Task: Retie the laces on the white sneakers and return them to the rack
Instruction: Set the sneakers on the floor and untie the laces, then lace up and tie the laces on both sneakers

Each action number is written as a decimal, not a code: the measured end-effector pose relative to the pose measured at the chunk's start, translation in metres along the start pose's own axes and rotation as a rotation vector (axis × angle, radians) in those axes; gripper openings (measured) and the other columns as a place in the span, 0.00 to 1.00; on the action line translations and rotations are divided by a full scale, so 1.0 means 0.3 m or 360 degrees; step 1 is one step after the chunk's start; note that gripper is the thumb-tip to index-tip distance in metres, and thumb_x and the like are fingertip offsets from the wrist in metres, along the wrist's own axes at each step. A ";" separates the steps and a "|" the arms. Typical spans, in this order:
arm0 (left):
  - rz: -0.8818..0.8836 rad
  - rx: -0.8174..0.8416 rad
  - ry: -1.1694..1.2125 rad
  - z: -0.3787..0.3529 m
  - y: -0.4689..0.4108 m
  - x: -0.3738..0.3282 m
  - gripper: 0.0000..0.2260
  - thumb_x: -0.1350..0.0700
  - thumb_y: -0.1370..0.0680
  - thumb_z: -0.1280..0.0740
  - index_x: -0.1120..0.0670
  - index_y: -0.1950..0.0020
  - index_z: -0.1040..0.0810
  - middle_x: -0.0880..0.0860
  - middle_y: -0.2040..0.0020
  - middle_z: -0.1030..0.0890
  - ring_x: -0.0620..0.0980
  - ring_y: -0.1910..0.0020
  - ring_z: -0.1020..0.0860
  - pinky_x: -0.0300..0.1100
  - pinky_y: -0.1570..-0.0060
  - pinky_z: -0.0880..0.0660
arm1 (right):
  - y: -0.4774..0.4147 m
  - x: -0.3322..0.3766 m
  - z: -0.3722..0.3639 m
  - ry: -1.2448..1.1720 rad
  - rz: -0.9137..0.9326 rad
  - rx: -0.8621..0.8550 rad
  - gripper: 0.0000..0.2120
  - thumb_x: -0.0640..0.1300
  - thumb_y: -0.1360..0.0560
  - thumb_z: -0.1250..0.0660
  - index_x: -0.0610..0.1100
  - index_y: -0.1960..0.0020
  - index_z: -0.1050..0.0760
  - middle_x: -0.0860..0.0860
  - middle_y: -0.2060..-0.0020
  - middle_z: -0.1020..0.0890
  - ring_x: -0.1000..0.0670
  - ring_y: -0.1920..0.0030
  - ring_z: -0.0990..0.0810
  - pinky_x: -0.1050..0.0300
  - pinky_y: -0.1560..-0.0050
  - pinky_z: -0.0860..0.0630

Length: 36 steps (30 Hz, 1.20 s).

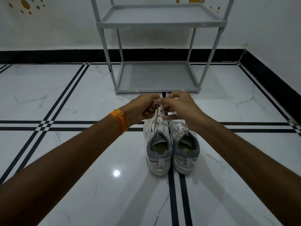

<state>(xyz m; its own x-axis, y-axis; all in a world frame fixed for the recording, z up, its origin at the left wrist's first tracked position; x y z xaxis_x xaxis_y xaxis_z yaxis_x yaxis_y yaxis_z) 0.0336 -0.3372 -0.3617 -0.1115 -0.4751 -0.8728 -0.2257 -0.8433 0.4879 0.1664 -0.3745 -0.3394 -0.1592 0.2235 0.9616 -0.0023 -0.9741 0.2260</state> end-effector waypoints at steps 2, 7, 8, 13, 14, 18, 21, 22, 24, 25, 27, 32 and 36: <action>0.0020 0.0000 0.0073 0.002 -0.001 0.007 0.14 0.56 0.22 0.38 0.54 0.69 0.31 0.49 0.73 0.33 0.43 0.77 0.39 0.33 0.81 0.42 | -0.004 -0.011 0.000 -0.0201 -0.0171 0.0155 0.15 0.35 0.30 0.26 0.36 0.46 0.26 0.40 0.57 0.17 0.46 0.60 0.16 0.58 0.63 0.17; -0.0166 -0.0174 -0.0244 0.014 0.017 0.002 0.08 0.57 0.23 0.34 0.59 0.59 0.21 0.51 0.70 0.33 0.44 0.74 0.37 0.34 0.77 0.38 | -0.029 -0.033 0.061 0.0102 -0.0081 0.0067 0.07 0.40 0.31 0.24 0.38 0.58 0.20 0.50 0.69 0.21 0.54 0.70 0.26 0.65 0.72 0.29; -0.0196 -0.0282 -0.0319 0.034 0.022 0.007 0.08 0.57 0.23 0.32 0.62 0.55 0.20 0.51 0.70 0.33 0.45 0.73 0.36 0.34 0.76 0.37 | -0.036 -0.029 0.093 0.0341 0.0026 -0.0065 0.09 0.43 0.32 0.23 0.38 0.61 0.19 0.52 0.70 0.21 0.55 0.70 0.25 0.64 0.70 0.29; -0.0259 -0.0444 -0.0521 0.145 0.010 0.074 0.09 0.62 0.25 0.30 0.67 0.48 0.20 0.57 0.66 0.27 0.49 0.71 0.33 0.34 0.78 0.34 | -0.094 -0.078 0.240 0.1070 0.0080 -0.0491 0.16 0.49 0.34 0.22 0.43 0.71 0.24 0.48 0.67 0.17 0.48 0.64 0.20 0.54 0.63 0.25; -0.0305 -0.0539 -0.0645 0.171 -0.003 0.087 0.09 0.62 0.25 0.30 0.66 0.48 0.19 0.58 0.62 0.22 0.50 0.68 0.28 0.36 0.73 0.29 | -0.102 -0.099 0.258 0.1174 0.0020 -0.0528 0.15 0.48 0.34 0.22 0.44 0.72 0.25 0.47 0.66 0.16 0.47 0.63 0.19 0.56 0.64 0.26; -0.0428 -0.0843 -0.1444 0.233 -0.033 0.143 0.07 0.61 0.26 0.31 0.61 0.49 0.18 0.59 0.46 0.18 0.57 0.50 0.20 0.46 0.49 0.23 | -0.093 -0.172 0.268 0.1607 -0.0119 -0.0623 0.05 0.43 0.35 0.26 0.41 0.64 0.19 0.47 0.67 0.18 0.47 0.68 0.22 0.63 0.69 0.33; -0.0327 -0.0598 -0.1833 0.200 -0.044 0.217 0.12 0.55 0.24 0.33 0.56 0.42 0.19 0.57 0.42 0.19 0.56 0.45 0.21 0.45 0.47 0.26 | -0.092 -0.216 0.219 0.1756 -0.0175 -0.0370 0.11 0.46 0.35 0.26 0.43 0.55 0.18 0.47 0.60 0.17 0.45 0.60 0.20 0.59 0.63 0.28; -0.0351 -0.0514 -0.1917 0.180 -0.048 0.235 0.14 0.53 0.23 0.33 0.54 0.39 0.20 0.56 0.40 0.19 0.56 0.43 0.22 0.45 0.45 0.26 | -0.093 -0.229 0.195 0.1802 -0.0172 -0.0240 0.14 0.48 0.34 0.26 0.44 0.50 0.18 0.46 0.54 0.17 0.44 0.54 0.20 0.56 0.59 0.26; -0.0474 -0.0419 -0.1983 0.138 -0.054 0.255 0.16 0.52 0.23 0.34 0.51 0.35 0.22 0.55 0.38 0.21 0.55 0.41 0.23 0.46 0.43 0.26 | -0.090 -0.245 0.147 0.1921 -0.0065 -0.0065 0.22 0.47 0.32 0.27 0.43 0.40 0.23 0.43 0.43 0.23 0.42 0.41 0.26 0.51 0.49 0.25; -0.0547 -0.0378 -0.1972 0.117 -0.056 0.258 0.16 0.53 0.23 0.34 0.51 0.35 0.22 0.55 0.37 0.21 0.55 0.41 0.23 0.46 0.43 0.26 | -0.084 -0.242 0.125 0.1969 0.0041 -0.0058 0.23 0.46 0.30 0.29 0.43 0.36 0.25 0.43 0.40 0.26 0.41 0.38 0.29 0.49 0.46 0.26; -0.0640 -0.0261 -0.1855 0.081 -0.061 0.258 0.14 0.57 0.23 0.33 0.54 0.38 0.21 0.55 0.39 0.21 0.55 0.46 0.20 0.44 0.47 0.25 | -0.073 -0.225 0.076 0.2002 0.0305 -0.0091 0.22 0.44 0.30 0.30 0.42 0.37 0.25 0.43 0.40 0.27 0.42 0.37 0.30 0.49 0.45 0.26; -0.0703 -0.0199 -0.1739 0.035 -0.058 0.272 0.06 0.60 0.23 0.33 0.61 0.50 0.19 0.59 0.51 0.16 0.57 0.57 0.18 0.45 0.52 0.21 | -0.058 -0.257 -0.061 0.1810 0.0429 0.0289 0.11 0.43 0.27 0.29 0.42 0.47 0.19 0.44 0.49 0.18 0.44 0.50 0.19 0.50 0.49 0.22; -0.0728 -0.0212 -0.1631 0.044 -0.054 0.279 0.04 0.62 0.23 0.34 0.61 0.51 0.20 0.60 0.55 0.16 0.56 0.60 0.18 0.47 0.55 0.18 | -0.062 -0.272 -0.074 0.1806 0.0484 0.0243 0.05 0.41 0.25 0.32 0.41 0.52 0.19 0.42 0.57 0.16 0.44 0.58 0.19 0.53 0.57 0.23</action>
<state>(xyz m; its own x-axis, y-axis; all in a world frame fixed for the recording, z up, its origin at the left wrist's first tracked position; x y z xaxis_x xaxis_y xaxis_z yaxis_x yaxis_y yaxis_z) 0.0152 -0.3600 -0.4427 -0.7999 0.2637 -0.5390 -0.3510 -0.9342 0.0638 0.1574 -0.3753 -0.4254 -0.9180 -0.2495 0.3082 0.2927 -0.9507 0.1024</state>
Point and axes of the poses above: each hand's wrist, its own y-axis away from the middle knuckle, its own z-axis out of the back of the hand, x = y × z, the point moved 4 cm from there along -y, towards the middle knuckle
